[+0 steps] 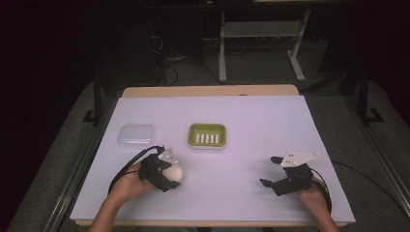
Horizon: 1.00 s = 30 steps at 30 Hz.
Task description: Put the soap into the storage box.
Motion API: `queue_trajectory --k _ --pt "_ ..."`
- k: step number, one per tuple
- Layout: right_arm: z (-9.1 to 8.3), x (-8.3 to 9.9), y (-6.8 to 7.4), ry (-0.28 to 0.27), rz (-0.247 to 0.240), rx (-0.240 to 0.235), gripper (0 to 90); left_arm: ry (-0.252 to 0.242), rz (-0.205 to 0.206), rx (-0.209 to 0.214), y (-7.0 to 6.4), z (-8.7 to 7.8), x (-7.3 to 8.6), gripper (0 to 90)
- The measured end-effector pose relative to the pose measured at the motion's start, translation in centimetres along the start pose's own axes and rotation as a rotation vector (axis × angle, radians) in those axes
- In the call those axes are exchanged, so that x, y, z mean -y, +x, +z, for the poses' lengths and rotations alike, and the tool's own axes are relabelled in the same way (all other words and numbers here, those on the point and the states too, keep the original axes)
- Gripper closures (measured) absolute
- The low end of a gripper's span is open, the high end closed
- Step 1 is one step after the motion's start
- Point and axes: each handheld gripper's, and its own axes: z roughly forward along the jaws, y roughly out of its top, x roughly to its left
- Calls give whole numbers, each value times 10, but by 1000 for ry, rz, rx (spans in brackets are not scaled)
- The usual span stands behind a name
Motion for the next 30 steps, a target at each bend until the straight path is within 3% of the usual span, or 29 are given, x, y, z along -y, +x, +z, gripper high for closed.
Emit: queue_trajectory --k 5,6,14,30 --pt "0 0 -1 -8 0 2 132 1 -9 22 2 1 -5 254" --pt "0 0 -2 -7 0 2 132 10 4 20 3 1 -6 254" --pt "-1 0 -2 -18 3 1 132 -11 -14 28 9 -3 -14 255" --pt "-1 0 -3 -36 13 2 132 -27 -3 42 21 -12 -38 255"
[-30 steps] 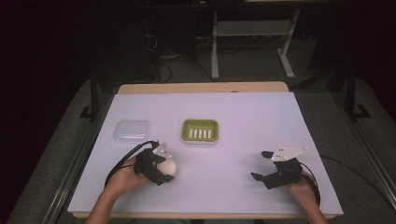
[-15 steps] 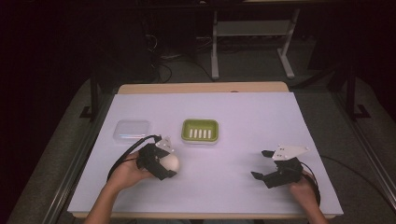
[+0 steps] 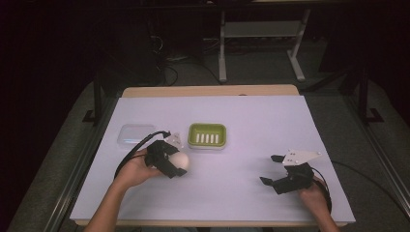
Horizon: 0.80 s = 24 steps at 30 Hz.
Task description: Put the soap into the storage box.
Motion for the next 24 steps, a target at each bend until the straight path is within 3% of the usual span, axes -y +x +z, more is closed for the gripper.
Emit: queue_trajectory --k 24 --pt "4 -4 3 -10 -7 -12 132 -8 2 31 14 1 -34 255"
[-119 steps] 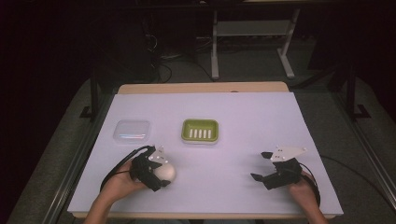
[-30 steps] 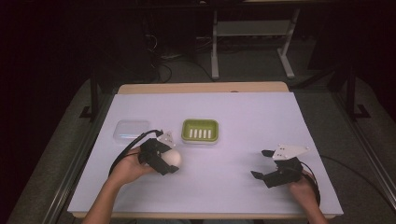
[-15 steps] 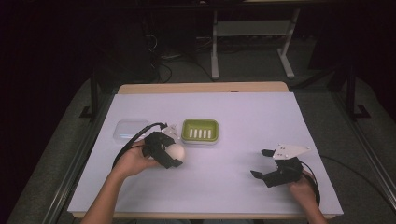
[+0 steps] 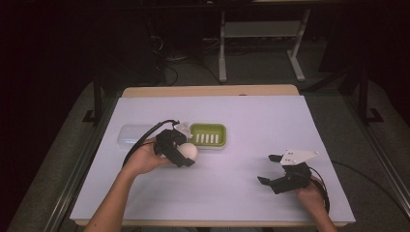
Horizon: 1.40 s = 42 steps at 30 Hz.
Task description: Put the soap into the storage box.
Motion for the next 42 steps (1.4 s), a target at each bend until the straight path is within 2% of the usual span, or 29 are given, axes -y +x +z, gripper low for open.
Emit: queue_trajectory --k 6,12,20,28,32,36,38,42 --pt "-1 0 1 -4 5 0 132 6 14 7 6 2 -14 255" --pt "-2 0 0 -8 1 -2 132 12 12 9 12 3 -21 255" --pt "-2 0 0 -13 2 2 132 3 -6 6 24 4 -28 255" --pt "-5 -2 2 -32 1 -7 132 16 -18 8 35 6 -36 255" --pt "-4 -2 2 -21 1 -8 132 17 -22 12 40 6 -42 255" --pt "-5 -2 2 -26 0 -10 132 14 -19 10 45 6 -48 255" --pt "-5 -2 1 -26 2 -7 132 11 -1 5 49 6 -51 255" --pt "-6 -2 1 -34 0 0 132 16 -3 3 52 7 -57 255"
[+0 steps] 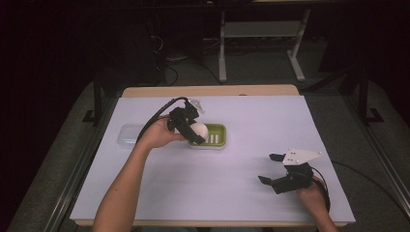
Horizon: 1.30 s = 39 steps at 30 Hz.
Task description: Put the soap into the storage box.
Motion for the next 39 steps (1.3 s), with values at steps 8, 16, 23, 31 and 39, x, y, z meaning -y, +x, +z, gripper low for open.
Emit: queue_trajectory --k 8,16,23,31,39 --pt "0 0 0 2 5 -1 132 -10 -18 3 9 3 -10 255" --pt "0 0 -1 -2 4 1 132 -16 -36 -2 15 11 -16 255" --pt "0 0 -1 -1 2 1 132 -13 -53 -1 20 20 -17 255" --pt "1 1 -1 3 0 1 132 -1 -67 -9 24 29 -17 255" --pt "0 1 -2 1 3 3 132 12 -63 -9 28 34 -17 255"
